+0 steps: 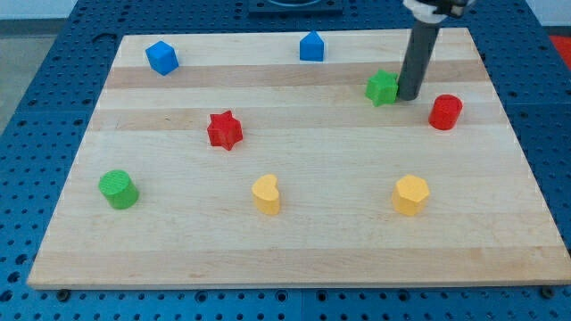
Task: Move green star to the center left
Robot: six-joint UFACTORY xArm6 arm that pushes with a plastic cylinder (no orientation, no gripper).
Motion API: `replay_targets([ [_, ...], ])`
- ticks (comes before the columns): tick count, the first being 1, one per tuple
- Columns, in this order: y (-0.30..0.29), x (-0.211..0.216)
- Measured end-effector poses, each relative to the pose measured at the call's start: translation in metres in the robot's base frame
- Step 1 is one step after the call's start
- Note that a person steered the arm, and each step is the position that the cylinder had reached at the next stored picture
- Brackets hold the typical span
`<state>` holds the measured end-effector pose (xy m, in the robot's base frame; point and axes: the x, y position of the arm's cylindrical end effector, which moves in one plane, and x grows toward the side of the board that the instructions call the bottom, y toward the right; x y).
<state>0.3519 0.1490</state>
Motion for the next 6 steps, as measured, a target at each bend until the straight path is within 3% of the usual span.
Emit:
replay_targets([
  [2,-0.083,0.001],
  [6,-0.062,-0.023],
])
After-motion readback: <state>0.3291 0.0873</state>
